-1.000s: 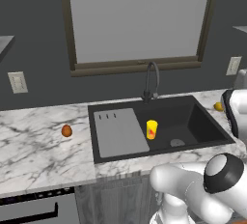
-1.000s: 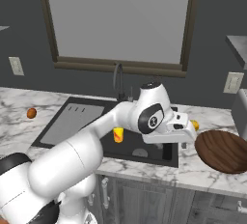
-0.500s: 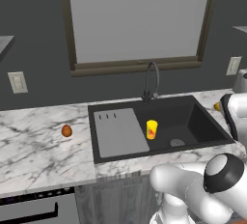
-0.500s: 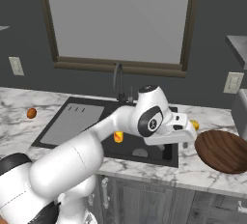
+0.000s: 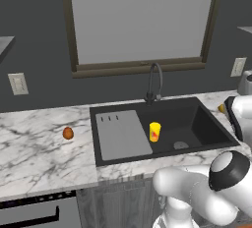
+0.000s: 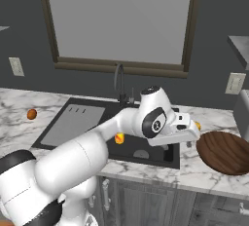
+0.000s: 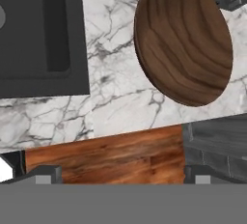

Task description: Remove the mango and lemon from the sink. Then move the bowl and cup from the counter to the sink for washing.

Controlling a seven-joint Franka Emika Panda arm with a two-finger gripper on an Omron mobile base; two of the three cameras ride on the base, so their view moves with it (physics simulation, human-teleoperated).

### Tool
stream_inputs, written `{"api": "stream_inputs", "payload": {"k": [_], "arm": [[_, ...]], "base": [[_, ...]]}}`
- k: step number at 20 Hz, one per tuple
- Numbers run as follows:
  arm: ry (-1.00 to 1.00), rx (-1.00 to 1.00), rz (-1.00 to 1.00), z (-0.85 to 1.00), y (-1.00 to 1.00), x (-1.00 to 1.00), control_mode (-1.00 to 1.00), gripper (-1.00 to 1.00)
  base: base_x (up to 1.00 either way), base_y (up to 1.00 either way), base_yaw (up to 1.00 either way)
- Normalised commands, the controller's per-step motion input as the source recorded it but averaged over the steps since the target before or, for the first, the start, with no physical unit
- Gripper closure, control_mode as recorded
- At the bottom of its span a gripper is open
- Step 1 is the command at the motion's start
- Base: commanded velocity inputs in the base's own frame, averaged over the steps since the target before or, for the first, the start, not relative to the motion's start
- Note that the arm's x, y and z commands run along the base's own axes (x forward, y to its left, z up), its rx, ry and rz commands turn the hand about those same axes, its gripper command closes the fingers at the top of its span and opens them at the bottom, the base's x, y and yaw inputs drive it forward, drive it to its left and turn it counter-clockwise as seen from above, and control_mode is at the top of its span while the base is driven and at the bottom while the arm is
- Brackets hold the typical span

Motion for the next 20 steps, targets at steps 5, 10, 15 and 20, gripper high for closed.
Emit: {"api": "stream_inputs", "payload": {"k": [5, 10, 15, 20], "arm": [[0.00, -0.02, 0.03, -0.08, -0.10, 0.16, -1.00, -1.00], [0.00, -0.02, 0.03, -0.09, -0.09, 0.13, -1.00, -1.00], [-0.02, -0.03, 0.01, -0.10, -0.11, 0.10, -1.00, -1.00], [0.00, -0.01, 0.00, -0.09, -0.14, 0.11, -1.00, -1.00]], "base": [[0.00, 0.00, 0.00], [0.00, 0.00, 0.00], [0.00, 0.00, 0.00], [0.00, 0.00, 0.00]]}}
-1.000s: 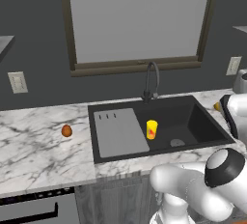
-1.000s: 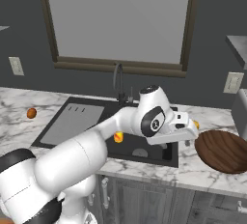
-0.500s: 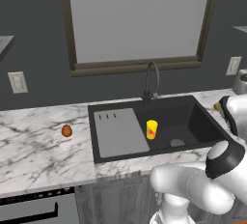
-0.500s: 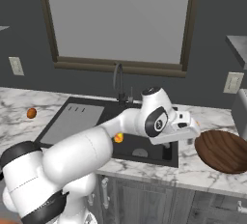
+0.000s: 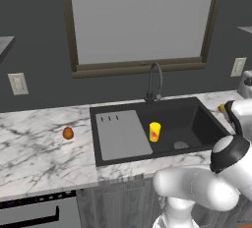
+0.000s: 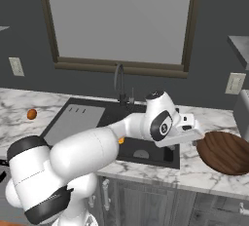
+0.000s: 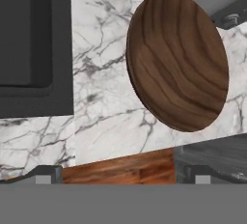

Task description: Remove the mango and lemon from the sink. Then move the bowl and cup from the counter to the sink for washing.

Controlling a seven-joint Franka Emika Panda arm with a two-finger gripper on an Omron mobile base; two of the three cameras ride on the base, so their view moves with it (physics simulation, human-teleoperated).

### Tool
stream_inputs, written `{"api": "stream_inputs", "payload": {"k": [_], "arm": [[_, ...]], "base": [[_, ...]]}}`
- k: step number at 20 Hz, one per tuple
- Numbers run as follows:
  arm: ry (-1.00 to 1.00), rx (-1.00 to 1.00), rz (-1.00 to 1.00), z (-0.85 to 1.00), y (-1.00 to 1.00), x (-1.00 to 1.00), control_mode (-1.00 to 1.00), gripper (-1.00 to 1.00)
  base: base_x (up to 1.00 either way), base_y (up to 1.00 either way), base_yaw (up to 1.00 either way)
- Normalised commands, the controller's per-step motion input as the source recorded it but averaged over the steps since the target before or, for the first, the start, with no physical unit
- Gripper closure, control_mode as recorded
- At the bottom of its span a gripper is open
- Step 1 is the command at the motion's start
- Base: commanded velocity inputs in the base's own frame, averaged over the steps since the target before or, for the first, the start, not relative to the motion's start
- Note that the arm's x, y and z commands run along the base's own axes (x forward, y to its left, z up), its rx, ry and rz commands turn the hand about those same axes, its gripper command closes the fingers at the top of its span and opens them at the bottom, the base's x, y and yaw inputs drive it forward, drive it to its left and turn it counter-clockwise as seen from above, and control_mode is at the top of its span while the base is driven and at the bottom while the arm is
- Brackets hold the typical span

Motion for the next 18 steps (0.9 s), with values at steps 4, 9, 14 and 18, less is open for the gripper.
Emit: {"api": "stream_inputs", "payload": {"k": [4, 9, 14, 18], "arm": [[0.00, 0.00, 0.00, -0.15, -0.07, 0.11, -1.00, -1.00], [0.00, 0.00, 0.01, -0.14, -0.04, 0.12, -1.00, -1.00], [0.00, -0.01, 0.02, -0.13, -0.06, 0.13, -1.00, -1.00], [0.00, -0.01, 0.02, -0.11, -0.11, 0.12, -1.00, -1.00]], "base": [[0.00, 0.00, 0.00], [0.00, 0.00, 0.00], [0.00, 0.00, 0.00], [0.00, 0.00, 0.00]]}}
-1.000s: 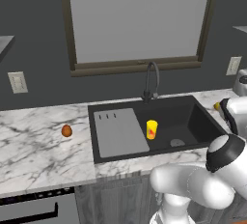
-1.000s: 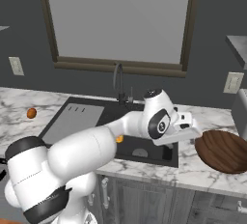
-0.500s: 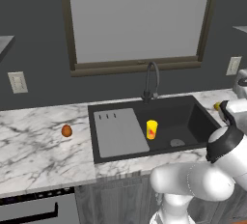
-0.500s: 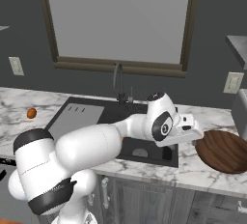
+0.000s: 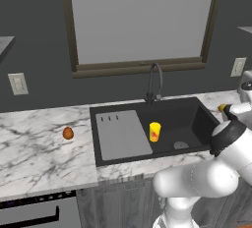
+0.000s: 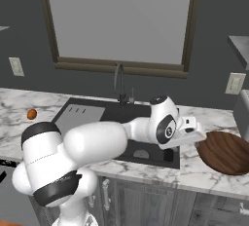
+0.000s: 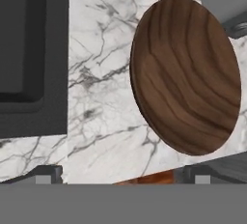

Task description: Remove the mango and lemon from the sink. Then move the bowl and cup from the counter to the sink for washing.

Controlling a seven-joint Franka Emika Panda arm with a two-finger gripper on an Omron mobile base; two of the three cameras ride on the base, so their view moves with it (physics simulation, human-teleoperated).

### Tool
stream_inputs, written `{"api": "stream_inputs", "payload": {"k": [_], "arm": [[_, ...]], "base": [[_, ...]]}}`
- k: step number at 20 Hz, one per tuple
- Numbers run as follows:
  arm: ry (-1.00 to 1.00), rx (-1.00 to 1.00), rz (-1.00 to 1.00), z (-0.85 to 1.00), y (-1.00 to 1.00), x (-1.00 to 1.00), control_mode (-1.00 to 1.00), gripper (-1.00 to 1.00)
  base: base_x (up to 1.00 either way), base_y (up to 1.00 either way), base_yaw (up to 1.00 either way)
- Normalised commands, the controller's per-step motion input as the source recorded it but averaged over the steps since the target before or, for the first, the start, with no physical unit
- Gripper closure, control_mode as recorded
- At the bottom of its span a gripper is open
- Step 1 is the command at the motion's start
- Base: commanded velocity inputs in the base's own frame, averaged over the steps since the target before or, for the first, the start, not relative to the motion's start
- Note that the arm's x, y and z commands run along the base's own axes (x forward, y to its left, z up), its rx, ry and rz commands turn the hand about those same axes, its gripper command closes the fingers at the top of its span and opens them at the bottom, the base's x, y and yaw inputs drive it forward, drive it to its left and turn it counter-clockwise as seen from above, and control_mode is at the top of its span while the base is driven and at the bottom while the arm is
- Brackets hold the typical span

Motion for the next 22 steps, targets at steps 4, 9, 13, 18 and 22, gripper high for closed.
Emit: {"api": "stream_inputs", "payload": {"k": [4, 9, 13, 18, 22], "arm": [[0.00, 0.00, 0.01, -0.09, -0.17, 0.10, -1.00, -1.00], [0.00, 0.00, 0.00, -0.11, -0.10, 0.12, -1.00, -1.00], [0.00, 0.00, 0.00, -0.10, -0.06, 0.12, -1.00, -1.00], [0.00, -0.01, 0.00, -0.10, -0.08, 0.11, -1.00, -1.00], [0.00, -0.01, 0.00, -0.08, -0.14, 0.08, -1.00, -1.00]], "base": [[0.00, 0.00, 0.00], [0.00, 0.00, 0.00], [0.00, 0.00, 0.00], [0.00, 0.00, 0.00], [0.00, 0.00, 0.00]]}}
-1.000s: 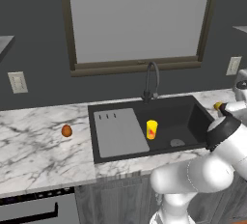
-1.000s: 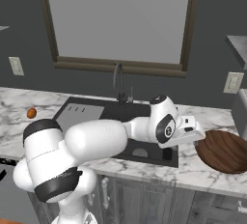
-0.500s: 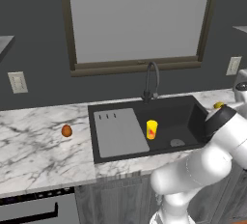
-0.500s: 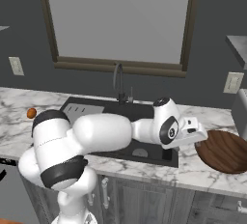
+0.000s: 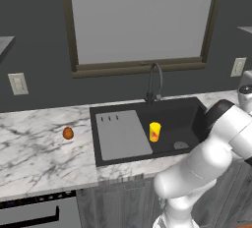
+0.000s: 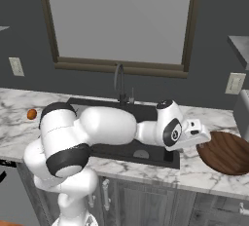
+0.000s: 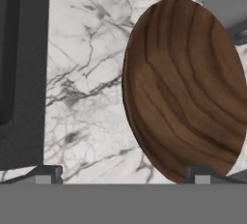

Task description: Remove the mango and lemon from the sink. Then move the bowl and cup from the counter to the sink for washing.

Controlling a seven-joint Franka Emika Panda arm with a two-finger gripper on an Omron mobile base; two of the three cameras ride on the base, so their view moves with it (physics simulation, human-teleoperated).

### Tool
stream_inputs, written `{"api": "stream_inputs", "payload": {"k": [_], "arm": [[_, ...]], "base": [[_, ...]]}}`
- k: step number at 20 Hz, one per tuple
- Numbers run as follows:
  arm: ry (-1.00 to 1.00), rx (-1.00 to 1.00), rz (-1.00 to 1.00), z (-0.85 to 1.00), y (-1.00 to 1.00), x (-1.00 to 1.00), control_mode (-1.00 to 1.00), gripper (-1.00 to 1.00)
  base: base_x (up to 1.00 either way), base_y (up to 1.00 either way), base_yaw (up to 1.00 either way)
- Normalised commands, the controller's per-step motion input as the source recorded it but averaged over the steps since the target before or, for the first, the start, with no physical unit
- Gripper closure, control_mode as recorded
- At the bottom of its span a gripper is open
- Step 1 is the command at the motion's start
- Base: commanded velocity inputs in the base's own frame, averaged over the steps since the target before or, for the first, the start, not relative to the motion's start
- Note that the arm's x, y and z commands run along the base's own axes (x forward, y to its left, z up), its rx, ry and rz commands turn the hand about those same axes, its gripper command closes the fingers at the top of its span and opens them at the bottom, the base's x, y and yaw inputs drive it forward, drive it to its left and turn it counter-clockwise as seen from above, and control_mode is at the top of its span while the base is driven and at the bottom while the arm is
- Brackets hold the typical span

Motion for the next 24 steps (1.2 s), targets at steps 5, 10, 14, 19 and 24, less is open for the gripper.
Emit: {"api": "stream_inputs", "payload": {"k": [5, 10, 14, 19, 24], "arm": [[0.00, 0.00, 0.00, -0.06, -0.12, 0.04, -1.00, -1.00], [0.00, 0.00, 0.00, -0.07, -0.07, 0.05, -1.00, -1.00], [0.00, 0.00, 0.00, -0.06, -0.05, 0.07, -1.00, -1.00], [0.00, 0.00, 0.00, -0.07, -0.06, 0.08, -1.00, -1.00], [0.00, 0.00, 0.01, -0.07, -0.06, 0.09, -1.00, -1.00]], "base": [[0.00, 0.00, 0.00], [0.00, 0.00, 0.00], [0.00, 0.00, 0.00], [0.00, 0.00, 0.00], [0.00, 0.00, 0.00]]}}
